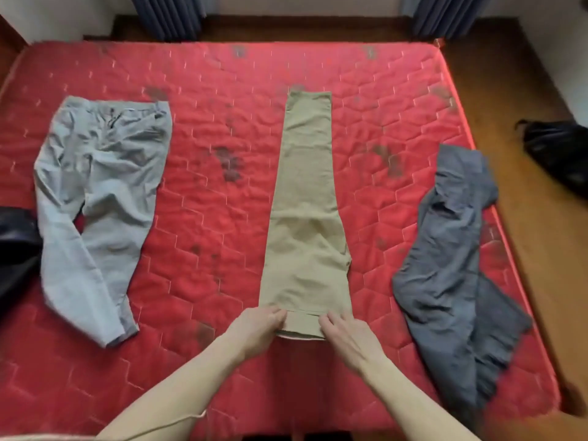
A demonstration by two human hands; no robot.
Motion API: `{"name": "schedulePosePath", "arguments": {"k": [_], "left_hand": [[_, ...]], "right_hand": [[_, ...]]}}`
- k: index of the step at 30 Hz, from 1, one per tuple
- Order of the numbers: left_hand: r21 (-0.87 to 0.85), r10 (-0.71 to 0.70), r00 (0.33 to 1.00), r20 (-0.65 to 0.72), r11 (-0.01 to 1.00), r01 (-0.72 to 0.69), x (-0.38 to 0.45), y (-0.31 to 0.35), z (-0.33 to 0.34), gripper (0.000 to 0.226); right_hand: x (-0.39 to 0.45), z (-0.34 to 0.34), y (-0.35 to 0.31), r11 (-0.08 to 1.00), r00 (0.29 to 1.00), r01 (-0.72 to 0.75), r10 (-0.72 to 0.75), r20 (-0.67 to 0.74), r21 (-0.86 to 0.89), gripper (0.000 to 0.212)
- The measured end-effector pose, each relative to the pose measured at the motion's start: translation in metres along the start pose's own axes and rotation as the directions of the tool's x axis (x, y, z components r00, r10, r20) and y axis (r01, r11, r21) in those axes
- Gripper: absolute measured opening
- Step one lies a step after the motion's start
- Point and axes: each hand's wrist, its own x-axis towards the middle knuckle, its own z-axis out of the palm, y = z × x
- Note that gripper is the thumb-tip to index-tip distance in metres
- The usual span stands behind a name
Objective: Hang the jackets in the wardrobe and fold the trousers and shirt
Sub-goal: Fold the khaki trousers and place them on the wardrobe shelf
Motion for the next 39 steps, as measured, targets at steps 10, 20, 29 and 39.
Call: {"name": "schedulePosePath", "arguments": {"k": [10,20,29,39], "left_hand": [[0.095,-0.001,0.981,0.195,0.995,-0.018,0.02,-0.016,0.128,0.047],[-0.007,-0.007,0.925,-0.379,1.0,0.005,0.063,-0.027,0.158,0.053],[-0.015,-0.162,0.902,-0.401,0.985,0.17,0.111,-0.037,0.21,0.061],[0.188,0.179,0.908,-0.378,0.975,-0.114,0.099,-0.069,0.236,0.067]], "right_hand": [[-0.029,0.128,-0.036,0.983,0.895,-0.171,0.129,0.426,0.061,0.036],[0.025,0.159,-0.046,0.937,0.947,-0.248,0.289,-0.144,0.245,0.034],[0.067,0.235,-0.017,0.941,0.946,-0.29,0.309,-0.095,0.174,0.06],[0.032,0.261,0.005,0.95,0.958,-0.157,0.213,-0.192,0.272,0.063]]}}
